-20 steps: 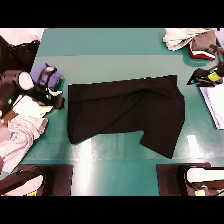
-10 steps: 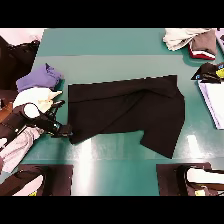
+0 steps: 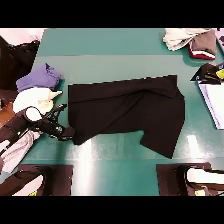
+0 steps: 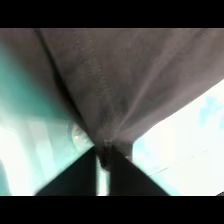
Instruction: Fold the shirts.
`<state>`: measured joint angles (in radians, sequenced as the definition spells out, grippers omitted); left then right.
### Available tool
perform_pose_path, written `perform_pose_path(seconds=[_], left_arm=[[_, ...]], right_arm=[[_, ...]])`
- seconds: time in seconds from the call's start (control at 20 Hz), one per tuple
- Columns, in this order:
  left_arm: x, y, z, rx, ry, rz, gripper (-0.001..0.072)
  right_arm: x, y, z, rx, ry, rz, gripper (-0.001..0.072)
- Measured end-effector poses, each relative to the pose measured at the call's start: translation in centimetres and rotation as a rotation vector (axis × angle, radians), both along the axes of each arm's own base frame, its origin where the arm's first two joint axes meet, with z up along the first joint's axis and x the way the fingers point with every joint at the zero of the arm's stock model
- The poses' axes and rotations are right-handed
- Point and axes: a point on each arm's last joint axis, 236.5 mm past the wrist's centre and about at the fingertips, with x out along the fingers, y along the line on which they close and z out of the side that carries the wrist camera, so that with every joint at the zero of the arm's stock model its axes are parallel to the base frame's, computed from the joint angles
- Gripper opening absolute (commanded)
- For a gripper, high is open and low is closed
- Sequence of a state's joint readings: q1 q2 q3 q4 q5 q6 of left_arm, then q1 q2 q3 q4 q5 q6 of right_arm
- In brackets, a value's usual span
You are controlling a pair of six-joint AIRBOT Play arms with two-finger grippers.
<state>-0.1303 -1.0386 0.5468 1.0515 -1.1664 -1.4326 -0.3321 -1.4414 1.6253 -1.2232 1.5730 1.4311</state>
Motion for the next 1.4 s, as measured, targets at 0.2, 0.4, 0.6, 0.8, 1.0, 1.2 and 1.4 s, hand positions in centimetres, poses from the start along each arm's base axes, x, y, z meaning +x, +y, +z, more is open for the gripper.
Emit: perform_pose_path(seconds=[0.2,0.4,0.6,0.8,1.0,1.2,1.4], left_arm=[[0.3,-0.1,0.6,-0.006,-0.026,-0.012,0.0019],[2.1,-0.2,3.1,-0.013,-0.119,-0.027,0.0020],[3.3,-0.3,4.7,-0.016,-0.178,-0.029,0.0020],[3.8,-0.3,5.1,-0.017,-0.200,-0.027,0.0020],[3.9,-0.3,5.3,-0.017,-0.206,-0.026,0.0020],[4.0,-0.3,5.3,-0.018,-0.209,-0.025,0.0020],[3.9,-0.4,5.3,-0.018,-0.206,-0.026,0.0019]], right_arm=[[-2.1,0.5,-1.3,0.018,0.060,0.016,0.0448],[-8.2,1.2,-5.6,0.068,0.199,-0.002,0.0448],[-15.3,2.4,-10.8,0.126,0.314,-0.063,0.0448],[-20.3,4.1,-15.0,0.158,0.373,-0.119,0.0448],[-22.6,5.0,-17.6,0.162,0.386,-0.152,0.0448],[-22.7,6.0,-18.4,0.204,0.384,-0.178,0.0345],[-21.5,6.5,-19.1,0.241,0.349,-0.178,0.0021]])
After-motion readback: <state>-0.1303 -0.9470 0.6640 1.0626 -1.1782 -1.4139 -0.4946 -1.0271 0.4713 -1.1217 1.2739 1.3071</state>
